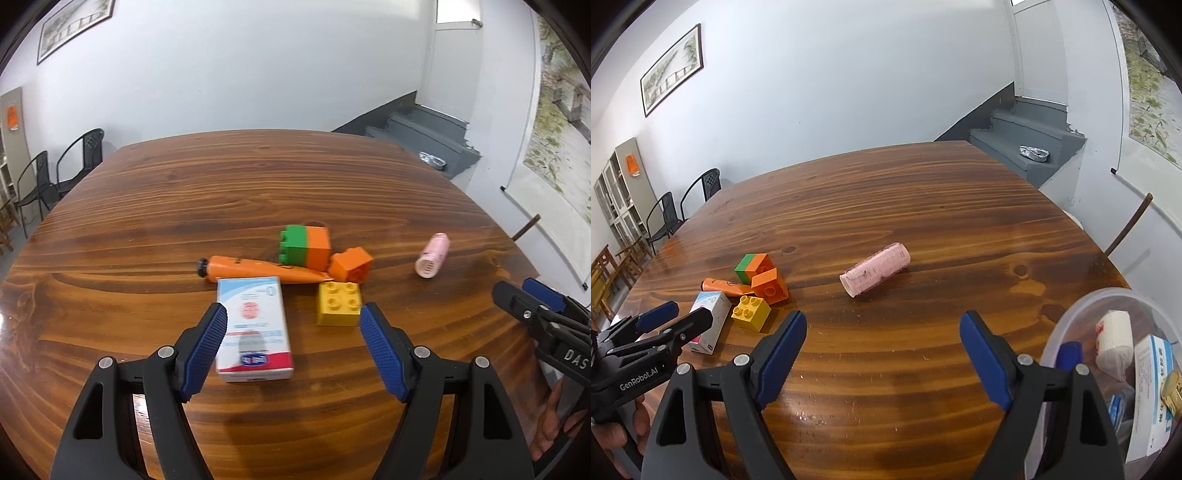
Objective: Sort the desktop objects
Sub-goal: 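Move both open tools back over the remaining items on the table, then grasp the pink roll with the right tool while the left grasps the baby wash box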
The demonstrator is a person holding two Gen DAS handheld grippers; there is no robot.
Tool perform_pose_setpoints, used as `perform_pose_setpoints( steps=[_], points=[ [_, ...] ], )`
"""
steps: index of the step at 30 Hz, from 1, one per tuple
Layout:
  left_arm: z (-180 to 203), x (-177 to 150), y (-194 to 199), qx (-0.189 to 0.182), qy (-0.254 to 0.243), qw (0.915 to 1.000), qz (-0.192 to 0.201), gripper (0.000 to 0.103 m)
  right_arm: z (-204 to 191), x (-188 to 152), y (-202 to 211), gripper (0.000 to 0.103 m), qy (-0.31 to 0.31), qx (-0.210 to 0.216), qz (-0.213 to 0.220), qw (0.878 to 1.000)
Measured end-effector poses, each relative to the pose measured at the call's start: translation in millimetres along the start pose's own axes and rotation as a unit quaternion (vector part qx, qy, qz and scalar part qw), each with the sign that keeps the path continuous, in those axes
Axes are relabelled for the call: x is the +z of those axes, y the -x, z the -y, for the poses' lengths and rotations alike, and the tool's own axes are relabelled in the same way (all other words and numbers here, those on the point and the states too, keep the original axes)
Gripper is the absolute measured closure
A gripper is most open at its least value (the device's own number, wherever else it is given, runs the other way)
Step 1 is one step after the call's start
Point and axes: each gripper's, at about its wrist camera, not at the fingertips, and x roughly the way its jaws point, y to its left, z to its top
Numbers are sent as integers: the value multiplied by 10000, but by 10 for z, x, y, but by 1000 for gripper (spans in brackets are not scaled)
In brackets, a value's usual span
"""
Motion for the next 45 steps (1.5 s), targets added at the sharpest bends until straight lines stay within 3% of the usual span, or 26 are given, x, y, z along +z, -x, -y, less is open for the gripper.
perform_pose_setpoints(
  steps=[10,29,43,45],
  points=[
    [-236,-7,-212,371,169,9990,-195,25,-81,72,-171,15,159,9,-145,9998],
    [-273,-23,-397,255,277,9974,-609,25,-18,321,-617,15,-93,14,-559,9984],
    [-304,0,-522,291,238,9960,-808,26,-17,436,-1071,15,-124,-343,-849,9957],
    [-313,0,-518,312,239,9960,-800,29,-16,427,-1123,15,-100,-372,-898,9952]
  ],
)
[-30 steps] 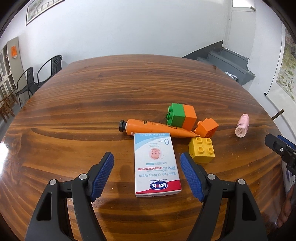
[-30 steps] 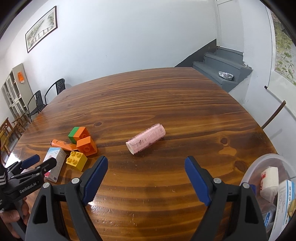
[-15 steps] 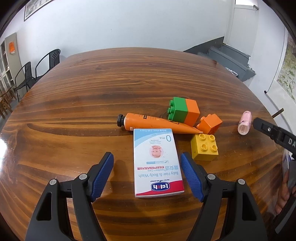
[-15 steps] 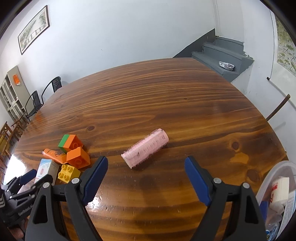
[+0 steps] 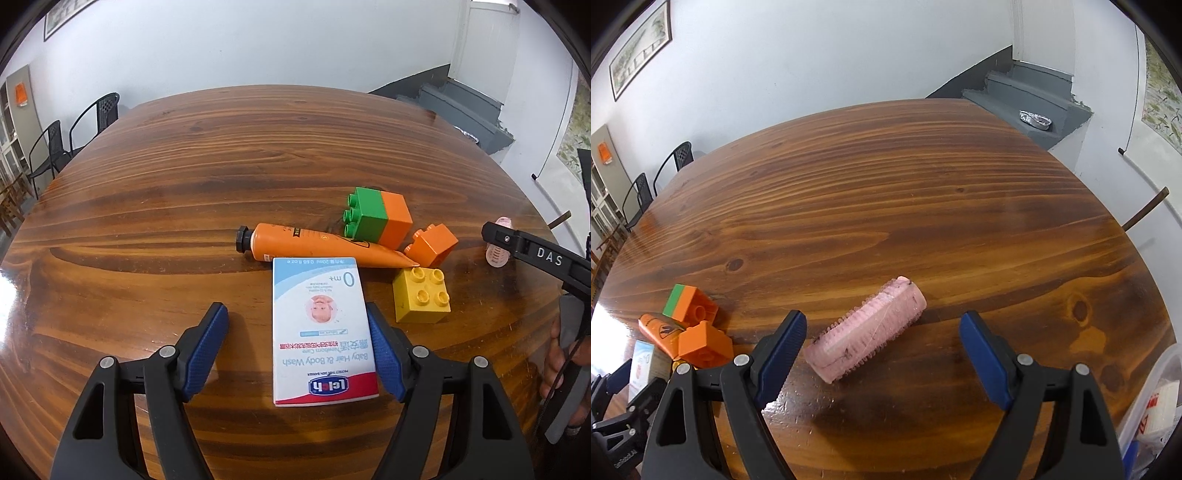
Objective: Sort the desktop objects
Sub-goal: 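Grasp the pink roll with the right tool while the left grasps the baby wash box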
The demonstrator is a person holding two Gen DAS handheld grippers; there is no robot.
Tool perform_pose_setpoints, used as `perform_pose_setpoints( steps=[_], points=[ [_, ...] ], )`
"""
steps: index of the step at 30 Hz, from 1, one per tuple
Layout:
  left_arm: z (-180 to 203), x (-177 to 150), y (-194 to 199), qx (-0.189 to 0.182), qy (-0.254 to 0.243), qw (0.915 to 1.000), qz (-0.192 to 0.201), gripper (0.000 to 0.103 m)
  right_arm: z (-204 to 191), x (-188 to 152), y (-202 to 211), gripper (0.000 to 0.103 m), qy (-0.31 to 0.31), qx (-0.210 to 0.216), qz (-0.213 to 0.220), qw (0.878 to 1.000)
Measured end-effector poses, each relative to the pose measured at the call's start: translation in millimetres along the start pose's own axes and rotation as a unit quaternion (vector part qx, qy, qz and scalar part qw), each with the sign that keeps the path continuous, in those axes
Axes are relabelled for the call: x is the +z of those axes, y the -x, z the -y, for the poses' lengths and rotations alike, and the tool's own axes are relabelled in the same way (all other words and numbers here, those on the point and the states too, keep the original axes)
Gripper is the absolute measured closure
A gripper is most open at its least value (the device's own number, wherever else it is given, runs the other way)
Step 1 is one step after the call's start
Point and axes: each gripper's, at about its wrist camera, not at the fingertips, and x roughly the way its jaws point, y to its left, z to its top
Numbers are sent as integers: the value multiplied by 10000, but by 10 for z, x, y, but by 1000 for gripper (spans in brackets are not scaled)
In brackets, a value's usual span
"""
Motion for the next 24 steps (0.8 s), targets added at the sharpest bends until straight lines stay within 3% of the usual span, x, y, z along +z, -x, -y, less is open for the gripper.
perform_pose_setpoints(
  steps=[6,9,13,17,19,24],
  points=[
    [3,-3,21,-53,-33,10000,55,53,5,17,-97,15,0,-23,-93,10000],
    [-4,-3,30,-75,-21,10000,61,53,17,14,-98,18,9,-36,-122,9999],
    [-1,-30,52,-112,-28,9999,68,53,22,10,-76,37,94,-171,-105,9998],
    [2,-53,91,-194,-19,9998,71,53,31,5,-60,64,136,-123,-72,9998],
    [6,-59,136,-257,-25,9996,121,53,28,-6,-48,69,171,-60,-68,9998],
    [18,-64,281,-504,14,9983,299,53,-18,-82,39,71,225,107,-15,9997]
  ],
)
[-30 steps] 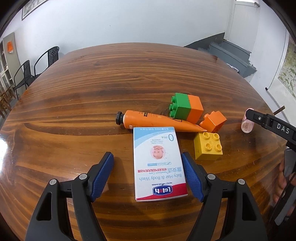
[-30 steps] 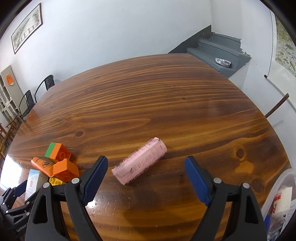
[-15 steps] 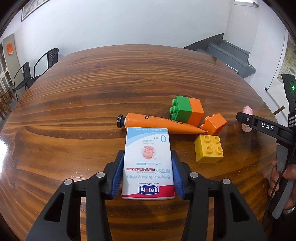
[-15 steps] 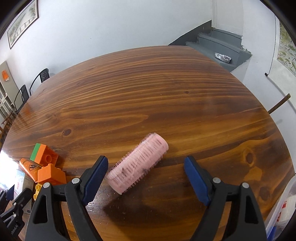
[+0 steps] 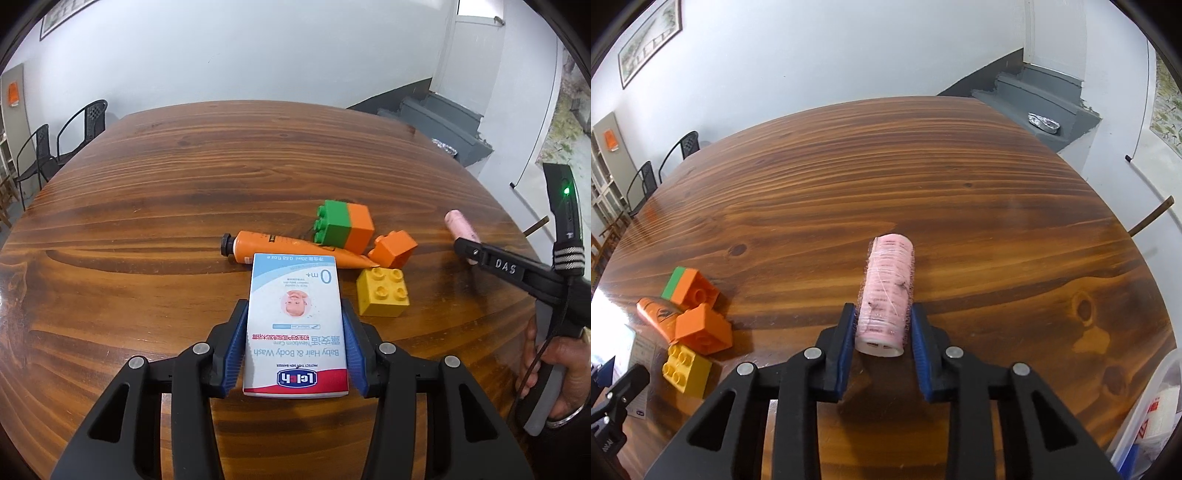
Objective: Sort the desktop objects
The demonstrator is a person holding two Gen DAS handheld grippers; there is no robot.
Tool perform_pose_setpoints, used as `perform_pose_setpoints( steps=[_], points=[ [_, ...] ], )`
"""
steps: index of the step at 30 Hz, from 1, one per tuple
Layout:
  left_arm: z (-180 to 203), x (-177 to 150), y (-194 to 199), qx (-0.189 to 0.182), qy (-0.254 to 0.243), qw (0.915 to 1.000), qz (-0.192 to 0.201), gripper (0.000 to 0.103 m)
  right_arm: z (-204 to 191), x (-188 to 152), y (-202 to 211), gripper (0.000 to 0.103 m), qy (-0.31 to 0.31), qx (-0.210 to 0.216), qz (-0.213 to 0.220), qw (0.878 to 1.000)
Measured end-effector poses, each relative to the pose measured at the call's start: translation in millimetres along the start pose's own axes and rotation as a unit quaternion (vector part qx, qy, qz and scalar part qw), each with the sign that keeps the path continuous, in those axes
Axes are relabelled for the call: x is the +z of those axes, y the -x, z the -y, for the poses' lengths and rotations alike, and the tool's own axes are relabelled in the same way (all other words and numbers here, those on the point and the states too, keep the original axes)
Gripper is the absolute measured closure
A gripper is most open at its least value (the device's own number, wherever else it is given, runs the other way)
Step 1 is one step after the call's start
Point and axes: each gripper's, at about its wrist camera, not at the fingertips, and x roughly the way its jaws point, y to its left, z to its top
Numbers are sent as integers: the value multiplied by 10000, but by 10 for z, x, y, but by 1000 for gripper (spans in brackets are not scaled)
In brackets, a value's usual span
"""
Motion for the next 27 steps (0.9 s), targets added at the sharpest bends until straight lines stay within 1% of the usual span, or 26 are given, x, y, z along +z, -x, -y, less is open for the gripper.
perform_pose_setpoints(
  steps=[3,4,12,16,20,22,25,27],
  points=[
    [-6,9,52,-278,127,9995,32,53,-44,-17,95,71,14,40,126,9999],
    [-4,9,68,-315,145,9994,49,53,-58,-21,146,71,20,53,197,9998],
    [98,5,223,-303,5,9990,317,53,-113,-144,476,71,-152,262,606,9977],
    [164,-12,283,-311,-112,9986,415,53,-171,-274,617,71,-234,217,811,9962],
    [225,-18,339,-306,-216,9979,531,53,-243,-400,678,71,-237,159,873,9958],
    [249,-26,363,-308,-254,9976,574,53,-268,-408,675,71,-157,81,922,9956],
    [271,-26,377,-311,-268,9973,609,53,-244,-388,673,71,-116,-149,1078,9940],
    [278,-24,376,-307,-268,9973,613,53,-180,-381,679,71,-225,-147,1114,9934]
  ],
)
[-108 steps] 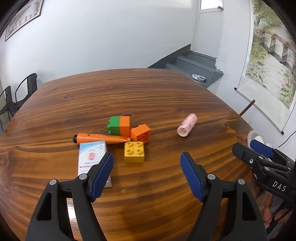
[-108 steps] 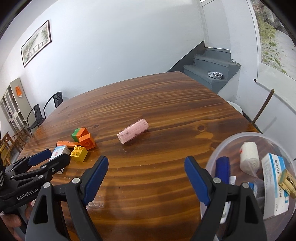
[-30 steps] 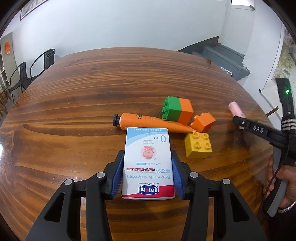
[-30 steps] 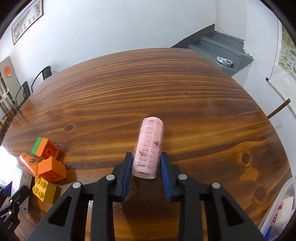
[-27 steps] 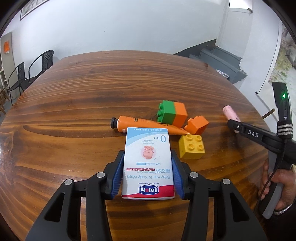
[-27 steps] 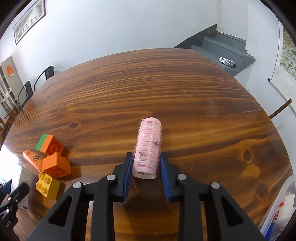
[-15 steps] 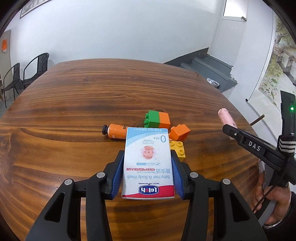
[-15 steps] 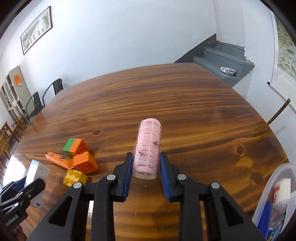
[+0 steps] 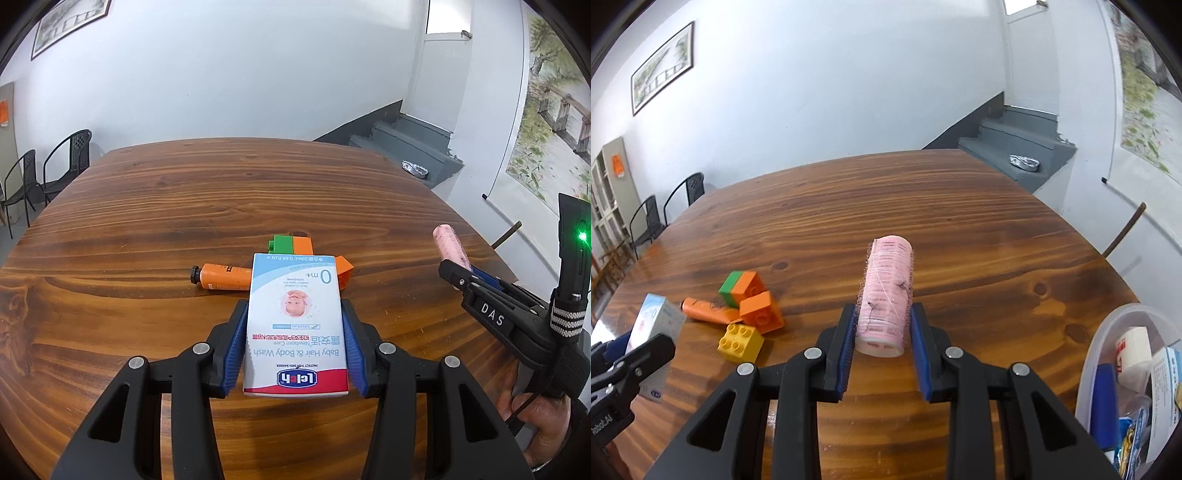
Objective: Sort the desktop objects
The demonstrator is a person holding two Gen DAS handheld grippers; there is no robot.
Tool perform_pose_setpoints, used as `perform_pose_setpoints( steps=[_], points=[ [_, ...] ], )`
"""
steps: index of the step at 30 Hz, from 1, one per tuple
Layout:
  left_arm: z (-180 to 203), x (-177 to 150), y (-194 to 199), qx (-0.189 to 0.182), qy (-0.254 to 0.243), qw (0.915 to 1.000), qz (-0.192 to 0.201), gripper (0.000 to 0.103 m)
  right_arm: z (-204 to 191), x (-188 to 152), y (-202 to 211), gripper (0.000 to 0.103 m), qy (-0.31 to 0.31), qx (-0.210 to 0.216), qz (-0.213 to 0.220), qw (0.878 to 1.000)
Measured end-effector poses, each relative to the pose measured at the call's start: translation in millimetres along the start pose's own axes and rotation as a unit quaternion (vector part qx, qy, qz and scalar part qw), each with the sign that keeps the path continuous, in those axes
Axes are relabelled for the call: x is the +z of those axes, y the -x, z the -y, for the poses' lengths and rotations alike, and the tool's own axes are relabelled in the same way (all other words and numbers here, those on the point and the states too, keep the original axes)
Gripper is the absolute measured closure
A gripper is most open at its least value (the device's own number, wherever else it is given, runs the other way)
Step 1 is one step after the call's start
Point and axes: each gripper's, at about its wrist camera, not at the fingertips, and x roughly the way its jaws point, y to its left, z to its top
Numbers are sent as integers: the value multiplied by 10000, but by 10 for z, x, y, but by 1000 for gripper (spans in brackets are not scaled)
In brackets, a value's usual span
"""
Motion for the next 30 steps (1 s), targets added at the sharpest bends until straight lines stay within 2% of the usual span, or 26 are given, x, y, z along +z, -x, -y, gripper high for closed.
perform_pose_setpoints(
  steps=[13,17,27,30],
  points=[
    [81,-73,-49,69,-186,9998,-57,53,115,25,38,71,-221,-11,49,9997],
    [52,-79,-77,109,-141,9998,-101,53,107,20,75,71,-246,101,31,9996],
    [71,-99,-9,14,-97,9999,-25,53,107,75,286,71,-334,327,330,9984],
    [102,-102,-31,28,-131,9999,-15,53,101,83,363,71,-385,520,418,9970]
  ],
)
